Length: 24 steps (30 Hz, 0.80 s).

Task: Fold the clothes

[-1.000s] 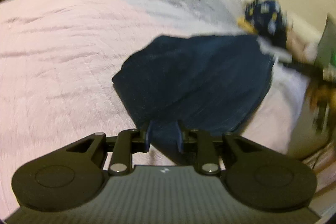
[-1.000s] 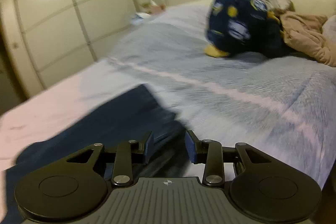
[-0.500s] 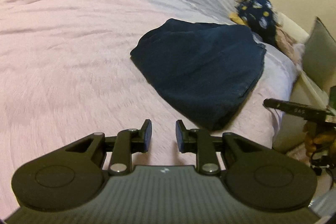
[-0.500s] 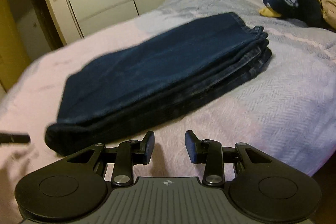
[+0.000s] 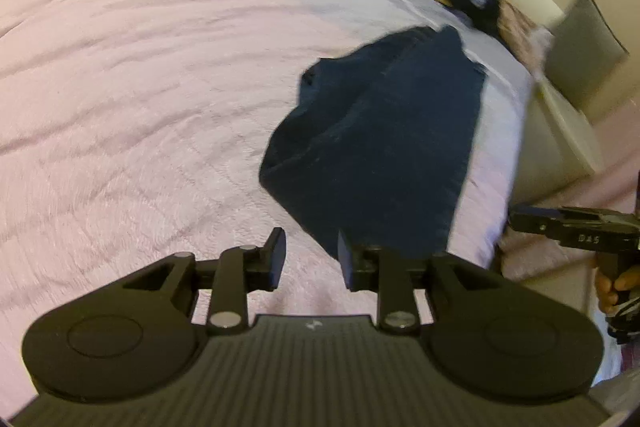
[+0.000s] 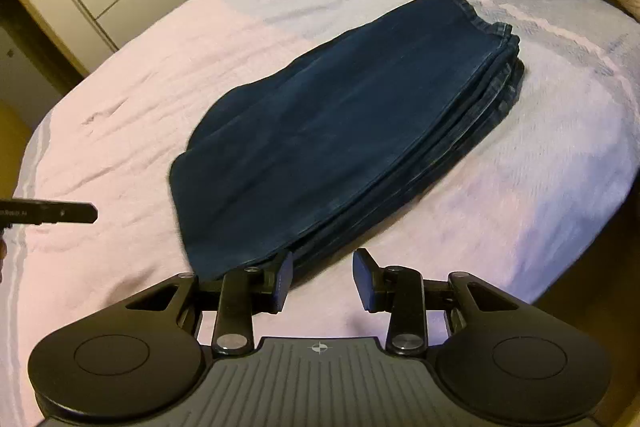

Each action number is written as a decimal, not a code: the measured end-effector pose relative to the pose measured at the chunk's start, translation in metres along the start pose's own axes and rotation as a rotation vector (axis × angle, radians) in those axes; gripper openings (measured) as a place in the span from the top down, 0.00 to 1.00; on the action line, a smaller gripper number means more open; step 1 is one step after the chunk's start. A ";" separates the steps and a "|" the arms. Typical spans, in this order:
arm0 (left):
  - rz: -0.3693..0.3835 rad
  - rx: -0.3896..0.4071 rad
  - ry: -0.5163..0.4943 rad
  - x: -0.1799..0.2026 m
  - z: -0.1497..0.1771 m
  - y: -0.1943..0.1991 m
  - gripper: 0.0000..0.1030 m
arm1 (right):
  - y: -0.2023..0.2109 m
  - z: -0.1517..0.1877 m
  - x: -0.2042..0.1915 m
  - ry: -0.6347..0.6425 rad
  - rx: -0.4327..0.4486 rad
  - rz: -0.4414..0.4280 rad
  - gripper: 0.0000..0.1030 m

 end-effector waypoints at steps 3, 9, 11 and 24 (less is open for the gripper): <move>0.070 -0.035 -0.082 -0.013 -0.008 -0.001 0.77 | 0.001 0.023 -0.022 -0.087 0.016 0.027 0.64; 0.190 -0.110 -0.209 -0.040 -0.012 -0.023 0.77 | -0.024 0.076 -0.065 -0.223 0.091 0.031 0.64; 0.218 -0.137 -0.222 -0.049 -0.014 -0.031 0.77 | -0.028 0.083 -0.070 -0.260 0.130 0.017 0.64; 0.341 -0.189 -0.288 -0.063 -0.053 -0.069 0.77 | -0.059 0.063 -0.070 -0.242 0.293 -0.134 0.42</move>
Point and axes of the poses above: each gripper's, at about its wrist camera, not at the fingertips, and y roughly against the way its jaws point, x to its right, z to its underside, the point moved 5 cm from there along -y, roughly the way its jaws point, and after that the axes turned 10 degrees about z, right-handed, at the moved point
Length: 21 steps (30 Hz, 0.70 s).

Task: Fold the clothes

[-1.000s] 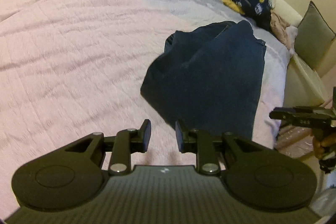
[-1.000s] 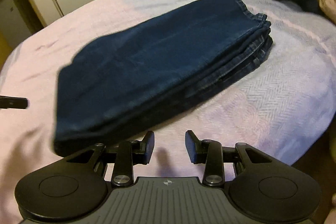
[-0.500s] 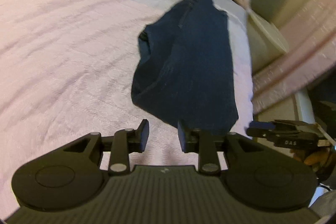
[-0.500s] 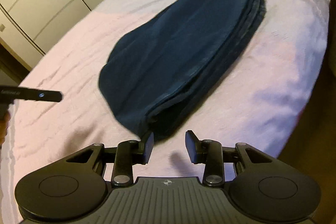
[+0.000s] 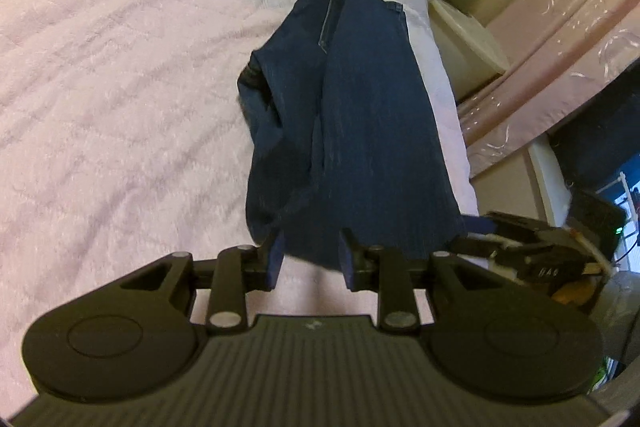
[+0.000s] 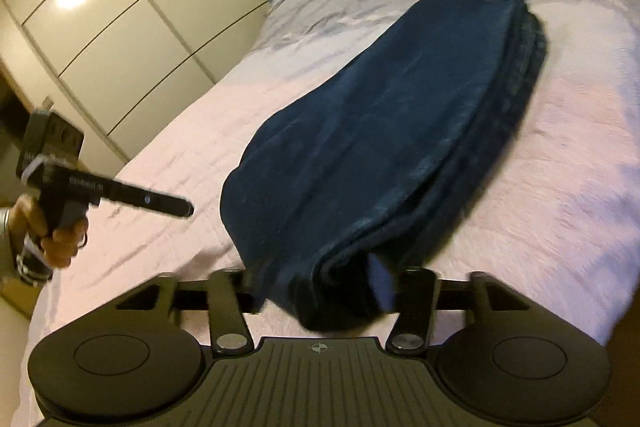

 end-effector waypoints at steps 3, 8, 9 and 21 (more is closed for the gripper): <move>0.017 0.010 0.007 -0.002 -0.002 -0.002 0.77 | -0.016 -0.005 -0.001 0.026 -0.032 -0.062 0.42; 0.029 0.016 0.021 -0.008 0.003 -0.003 0.77 | -0.014 0.016 -0.001 -0.006 -0.145 -0.094 0.44; 0.030 0.015 0.025 -0.010 0.005 -0.004 0.77 | -0.011 0.020 0.001 -0.002 -0.142 -0.080 0.45; 0.176 0.000 -0.098 -0.020 -0.021 -0.033 0.70 | -0.008 0.019 -0.005 -0.001 -0.123 0.022 0.51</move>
Point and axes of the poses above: each gripper's, at about its wrist camera, not at the fingertips, and y roughly against the way its jaws point, x to its right, z to its underside, the point moved 5 cm from there along -y, roughly the way its jaws point, and after that the axes turned 10 degrees about z, right-handed, at the moved point
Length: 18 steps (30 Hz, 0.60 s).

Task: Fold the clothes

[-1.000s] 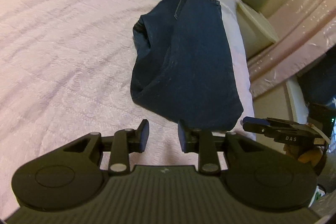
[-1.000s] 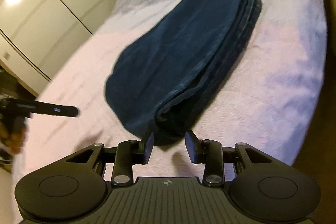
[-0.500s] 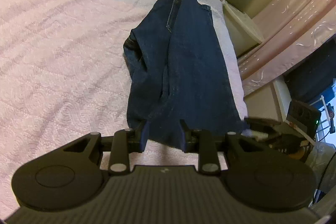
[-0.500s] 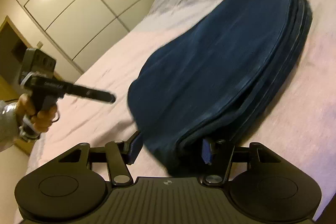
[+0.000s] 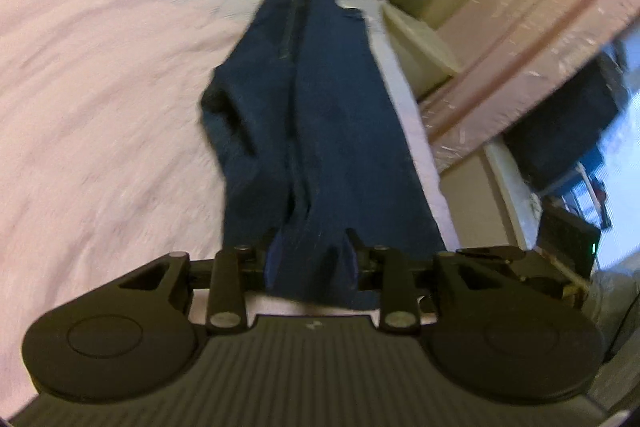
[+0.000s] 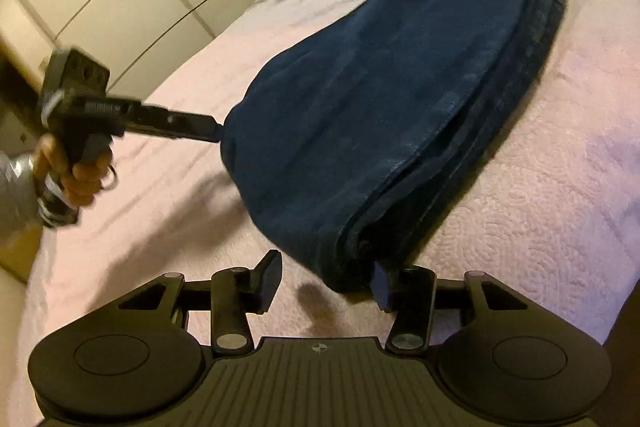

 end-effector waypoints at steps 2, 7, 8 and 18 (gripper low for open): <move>0.016 -0.024 -0.030 -0.006 -0.005 -0.010 0.67 | 0.001 -0.003 0.002 -0.016 -0.001 0.000 0.51; 0.138 -0.085 0.043 -0.022 -0.003 -0.030 0.85 | 0.003 -0.001 0.005 -0.100 0.008 0.005 0.54; 0.147 -0.070 0.045 -0.021 -0.002 -0.026 0.87 | 0.005 -0.002 0.010 -0.147 0.005 0.004 0.72; 0.044 -0.002 0.260 -0.043 0.019 -0.016 0.81 | 0.009 -0.004 0.026 -0.246 -0.068 0.058 0.78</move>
Point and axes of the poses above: each gripper's, at about its wrist camera, not at the fingertips, and y roughly against the way its jaws point, x to its right, z to its underside, the point moved 5 cm from there along -y, roughly the way its jaws point, and after that the axes turned 10 degrees about z, right-handed, at the moved point
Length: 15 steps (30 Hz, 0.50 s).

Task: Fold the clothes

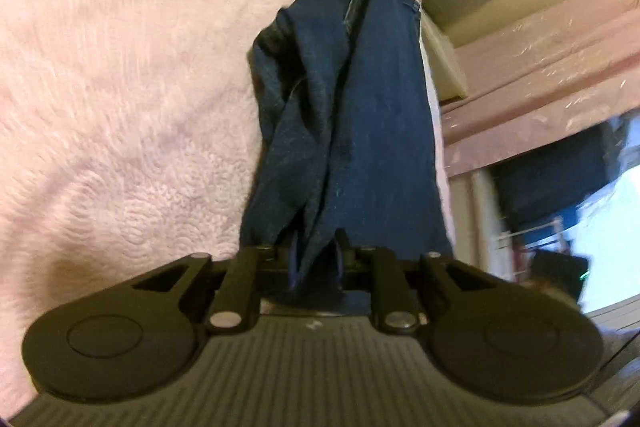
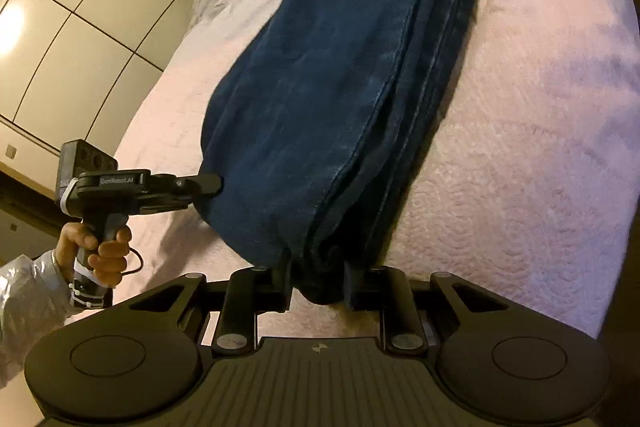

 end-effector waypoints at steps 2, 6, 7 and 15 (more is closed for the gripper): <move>-0.089 0.041 -0.074 0.020 -0.004 0.019 0.83 | 0.017 -0.004 -0.002 0.032 0.004 0.047 0.76; -0.189 0.184 -0.180 0.056 -0.017 0.052 0.90 | 0.051 -0.017 -0.029 0.170 0.182 0.210 0.76; -0.194 0.197 -0.238 0.069 -0.019 0.051 0.90 | 0.055 -0.020 -0.036 0.197 0.231 0.247 0.76; -0.224 -0.009 -0.496 0.052 0.016 -0.032 0.97 | -0.014 0.027 -0.063 0.614 0.246 0.423 0.76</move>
Point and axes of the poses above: each gripper's, at about its wrist camera, not at the fingertips, and y roughly against the way its jaws point, x to its right, z to its underside, the point moved 5 cm from there along -y, roughly the way its jaws point, and after that the axes turned 10 degrees about z, right-handed, at the moved point
